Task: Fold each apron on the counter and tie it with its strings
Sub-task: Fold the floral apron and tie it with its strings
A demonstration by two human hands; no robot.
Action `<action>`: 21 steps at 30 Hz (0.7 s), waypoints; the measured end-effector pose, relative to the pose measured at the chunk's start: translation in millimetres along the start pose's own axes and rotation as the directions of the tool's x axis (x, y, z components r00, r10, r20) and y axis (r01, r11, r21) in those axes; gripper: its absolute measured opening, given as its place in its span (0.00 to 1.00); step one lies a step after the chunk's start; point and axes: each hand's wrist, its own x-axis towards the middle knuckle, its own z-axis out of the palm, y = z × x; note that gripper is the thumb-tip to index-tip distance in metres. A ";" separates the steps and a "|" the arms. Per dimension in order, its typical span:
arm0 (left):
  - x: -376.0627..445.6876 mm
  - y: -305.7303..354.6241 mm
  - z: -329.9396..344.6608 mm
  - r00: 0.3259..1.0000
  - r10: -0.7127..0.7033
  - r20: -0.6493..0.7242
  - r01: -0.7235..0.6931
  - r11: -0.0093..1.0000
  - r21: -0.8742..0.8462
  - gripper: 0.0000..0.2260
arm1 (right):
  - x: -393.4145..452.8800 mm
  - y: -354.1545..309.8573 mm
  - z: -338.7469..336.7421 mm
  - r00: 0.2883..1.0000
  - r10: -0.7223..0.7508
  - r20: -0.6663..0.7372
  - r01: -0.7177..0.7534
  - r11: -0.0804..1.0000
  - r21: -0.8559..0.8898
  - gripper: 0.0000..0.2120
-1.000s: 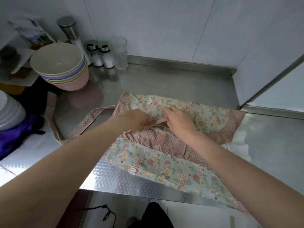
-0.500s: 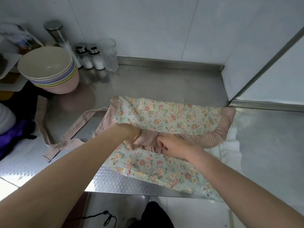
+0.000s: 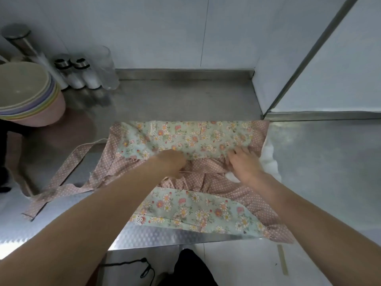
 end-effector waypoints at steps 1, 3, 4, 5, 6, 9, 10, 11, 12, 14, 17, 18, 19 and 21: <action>-1.6 -0.7 -1.7 1.000 0.003 0.020 -0.003 1.000 0.019 0.10 | 2.0 2.9 -5.8 1.000 -0.021 -0.017 0.021 1.000 -0.004 0.18; -4.7 -0.9 -5.1 0.999 -0.004 0.053 0.001 0.999 0.050 0.11 | 2.5 7.2 -22.6 0.996 -0.057 -0.072 0.059 0.998 0.029 0.12; -6.1 -0.8 -7.4 0.998 -0.016 0.068 0.012 0.998 0.061 0.12 | 0.6 8.1 -32.5 0.993 -0.082 -0.084 0.086 0.995 0.056 0.13; -8.4 1.2 -10.1 0.996 -0.030 0.082 0.024 0.997 0.076 0.13 | -3.1 9.6 -39.3 0.991 -0.111 -0.081 0.117 0.990 0.078 0.20; -9.4 1.7 -12.1 0.995 -0.040 0.091 0.031 0.995 0.095 0.13 | -5.8 9.7 -43.0 0.989 -0.139 -0.054 0.144 0.985 0.095 0.23; -14.1 4.2 -15.0 0.992 -0.046 0.113 0.028 0.987 0.157 0.17 | -21.9 6.2 -30.3 0.987 -0.138 0.076 0.133 0.989 0.072 0.21; -14.3 4.1 -12.5 0.992 -0.056 0.117 0.035 0.985 0.172 0.18 | -27.4 4.7 -21.0 0.981 -0.130 0.142 0.122 0.990 0.067 0.17; -14.4 4.2 -8.5 0.992 -0.061 0.110 0.041 0.983 0.178 0.18 | -33.1 5.1 -11.5 0.971 -0.113 0.209 0.103 0.993 0.062 0.13; -13.9 4.1 -5.6 0.995 -0.064 0.082 0.048 0.982 0.183 0.18 | -38.0 6.3 -5.2 0.966 -0.093 0.240 0.075 0.994 0.082 0.12; -13.2 8.9 0.9 0.999 -0.031 -0.035 0.037 0.982 0.183 0.20 | -45.3 12.9 2.7 0.968 0.007 0.251 -0.042 0.990 0.133 0.18; -10.5 29.2 3.1 0.984 0.090 -0.155 -0.057 0.977 0.204 0.29 | -53.0 23.9 7.5 0.937 0.138 0.320 -0.197 0.967 0.161 0.20; -10.7 35.8 2.0 0.976 0.104 -0.190 -0.066 0.978 0.197 0.28 | -52.9 26.1 10.3 0.919 0.164 0.359 -0.241 0.954 0.180 0.20; -9.9 41.0 0.3 0.969 0.104 -0.222 -0.067 0.984 0.168 0.24 | -52.8 27.6 14.7 0.896 0.183 0.404 -0.288 0.932 0.218 0.21; -7.0 43.6 -4.3 0.948 0.058 -0.312 -0.063 0.998 -0.006 0.18 | -54.0 28.9 20.4 0.874 0.184 0.449 -0.363 0.861 0.355 0.23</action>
